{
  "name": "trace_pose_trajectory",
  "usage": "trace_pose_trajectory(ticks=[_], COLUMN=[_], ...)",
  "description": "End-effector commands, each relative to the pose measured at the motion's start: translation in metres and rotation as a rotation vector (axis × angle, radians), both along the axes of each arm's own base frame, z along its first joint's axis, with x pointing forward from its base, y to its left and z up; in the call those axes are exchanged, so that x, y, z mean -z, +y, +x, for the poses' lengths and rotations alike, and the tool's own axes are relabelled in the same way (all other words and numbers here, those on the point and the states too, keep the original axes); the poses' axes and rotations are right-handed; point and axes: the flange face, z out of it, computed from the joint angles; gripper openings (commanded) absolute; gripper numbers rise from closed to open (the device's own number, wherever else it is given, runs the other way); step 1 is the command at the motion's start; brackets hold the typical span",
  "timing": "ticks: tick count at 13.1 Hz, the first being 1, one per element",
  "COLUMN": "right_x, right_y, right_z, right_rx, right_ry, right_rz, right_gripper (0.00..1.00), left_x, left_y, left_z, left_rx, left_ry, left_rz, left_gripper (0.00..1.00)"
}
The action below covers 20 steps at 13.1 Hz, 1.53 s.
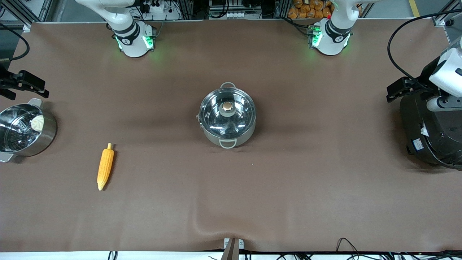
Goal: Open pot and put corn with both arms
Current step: 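Reach the left gripper to the lid knob while the right gripper reaches the corn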
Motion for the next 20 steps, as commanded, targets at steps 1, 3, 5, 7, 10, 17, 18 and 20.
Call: trace_pose_trajectory(ticks=[1, 3, 5, 7, 10, 17, 18, 20], right_x=[-0.001, -0.001, 0.0, 0.001, 0.004, 0.045, 0.061, 0.094], right_y=[0.001, 0.001, 0.001, 0.0, 0.001, -0.005, -0.006, -0.006], right_z=[0.0, 0.0, 0.0, 0.001, 0.002, 0.012, 0.018, 0.034], right_rx=[0.017, 0.014, 0.015, 0.017, 0.015, 0.015, 0.01, 0.008], right_ry=[0.003, 0.003, 0.004, 0.004, 0.009, 0.081, 0.105, 0.127], right_rz=[0.019, 0.019, 0.019, 0.019, 0.019, 0.024, 0.026, 0.023], right_gripper=[1.0, 1.0, 1.0, 1.0, 1.0, 1.0, 1.0, 1.0], left_x=[-0.008, -0.007, -0.008, -0.013, -0.008, 0.033, 0.042, 0.065], left_y=[0.003, 0.002, 0.006, 0.008, -0.001, -0.138, -0.163, -0.227], left_z=[-0.008, -0.007, -0.007, -0.004, -0.003, 0.008, 0.008, -0.001], left_rx=[-0.005, -0.004, -0.009, -0.004, 0.0, -0.11, -0.134, -0.142], left_ry=[0.006, 0.007, 0.004, -0.009, -0.002, 0.038, 0.035, 0.025], left_rz=[-0.023, -0.022, -0.004, 0.026, 0.023, 0.011, 0.007, -0.009], left_gripper=[1.0, 1.0, 1.0, 1.0, 1.0, 1.0, 1.0, 1.0])
